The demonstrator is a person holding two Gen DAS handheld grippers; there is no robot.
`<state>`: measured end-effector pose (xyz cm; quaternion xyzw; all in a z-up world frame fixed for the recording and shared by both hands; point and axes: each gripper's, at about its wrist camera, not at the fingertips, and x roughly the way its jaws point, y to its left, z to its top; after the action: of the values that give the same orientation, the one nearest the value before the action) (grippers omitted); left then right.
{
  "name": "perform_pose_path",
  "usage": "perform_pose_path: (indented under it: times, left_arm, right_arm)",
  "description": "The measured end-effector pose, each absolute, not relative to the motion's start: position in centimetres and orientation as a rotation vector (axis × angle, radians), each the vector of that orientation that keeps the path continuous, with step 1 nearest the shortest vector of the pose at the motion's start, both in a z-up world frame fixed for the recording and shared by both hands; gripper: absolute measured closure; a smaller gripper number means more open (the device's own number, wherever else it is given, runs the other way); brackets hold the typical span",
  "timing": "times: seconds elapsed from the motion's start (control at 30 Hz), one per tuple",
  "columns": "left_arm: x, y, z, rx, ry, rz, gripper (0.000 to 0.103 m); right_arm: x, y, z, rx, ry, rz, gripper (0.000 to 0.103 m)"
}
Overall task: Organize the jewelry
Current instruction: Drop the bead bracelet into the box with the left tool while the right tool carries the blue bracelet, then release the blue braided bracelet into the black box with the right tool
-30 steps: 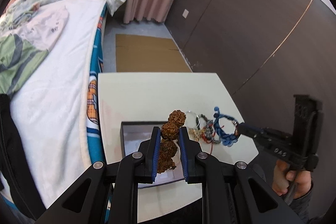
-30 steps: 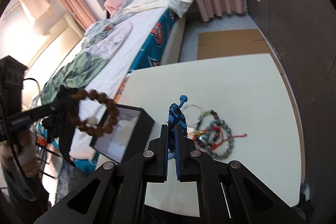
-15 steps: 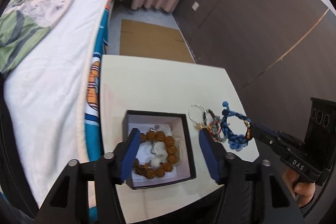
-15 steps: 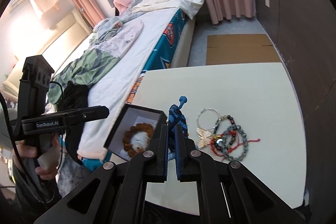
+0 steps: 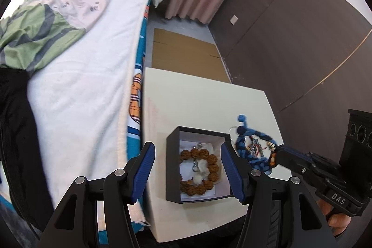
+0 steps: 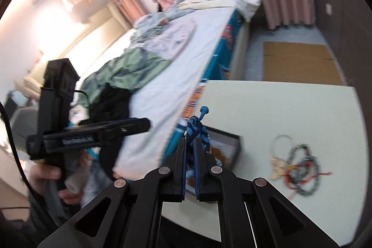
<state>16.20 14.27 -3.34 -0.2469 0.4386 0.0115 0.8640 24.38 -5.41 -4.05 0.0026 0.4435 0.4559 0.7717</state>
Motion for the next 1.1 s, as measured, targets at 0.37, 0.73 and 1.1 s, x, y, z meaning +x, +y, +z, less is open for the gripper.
perform_pose_path:
  times: [0.37, 0.73, 1.1]
  left_arm:
    - [16.1, 14.0, -3.0, -0.509, 0.916, 0.041, 0.043]
    - [18.0, 9.7, -2.7, -0.436, 0.936, -0.038, 0.043]
    - [20.8, 4.3, -3.0, -0.34, 0.983, -0.124, 0.043]
  right_arm:
    - [25.3, -7.0, -6.1, 0.064, 1.01, 0.891, 0.042]
    - [26.4, -13.4, -6.3, 0.108, 1.005, 0.754, 0.035]
    - [27.3, -19.2, -7.3, 0.159, 1.019, 0.656, 0.034]
